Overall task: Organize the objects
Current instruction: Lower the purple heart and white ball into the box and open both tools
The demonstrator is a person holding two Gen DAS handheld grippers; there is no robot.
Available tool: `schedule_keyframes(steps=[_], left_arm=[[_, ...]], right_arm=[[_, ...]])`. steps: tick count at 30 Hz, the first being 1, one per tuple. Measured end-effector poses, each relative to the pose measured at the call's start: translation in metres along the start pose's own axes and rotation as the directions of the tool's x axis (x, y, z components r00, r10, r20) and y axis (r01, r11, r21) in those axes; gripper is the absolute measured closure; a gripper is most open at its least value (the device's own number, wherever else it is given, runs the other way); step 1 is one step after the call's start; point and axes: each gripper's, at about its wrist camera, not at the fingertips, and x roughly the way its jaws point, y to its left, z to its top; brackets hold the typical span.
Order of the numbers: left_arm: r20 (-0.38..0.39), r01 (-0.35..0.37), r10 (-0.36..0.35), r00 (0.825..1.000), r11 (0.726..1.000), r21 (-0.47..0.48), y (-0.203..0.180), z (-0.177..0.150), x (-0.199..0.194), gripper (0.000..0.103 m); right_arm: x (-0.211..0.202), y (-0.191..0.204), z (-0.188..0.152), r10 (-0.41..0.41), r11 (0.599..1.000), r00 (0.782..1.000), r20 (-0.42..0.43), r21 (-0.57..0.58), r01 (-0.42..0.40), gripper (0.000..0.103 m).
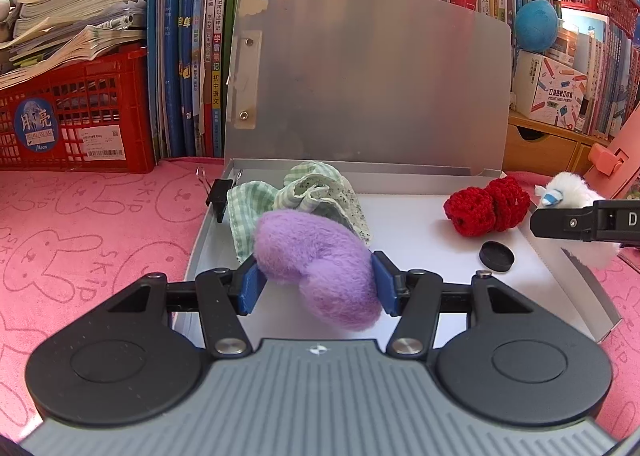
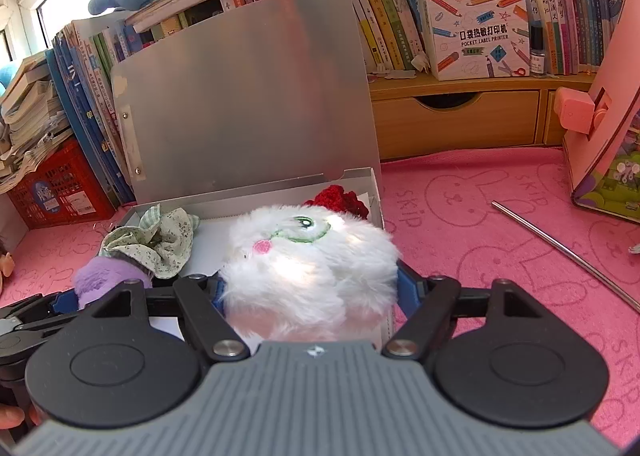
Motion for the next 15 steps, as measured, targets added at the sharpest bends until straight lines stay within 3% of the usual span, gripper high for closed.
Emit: schedule_keyframes(steps=[15], left_arm=[[-0.019,-0.016,0.015,1.0,1.0,-0.008,0.007,0.009,0.021,0.041]], right_arm=[[0.035,0.013,-0.001,-0.022,0.998,0.998,-0.062,-0.061,0.018,0.027]])
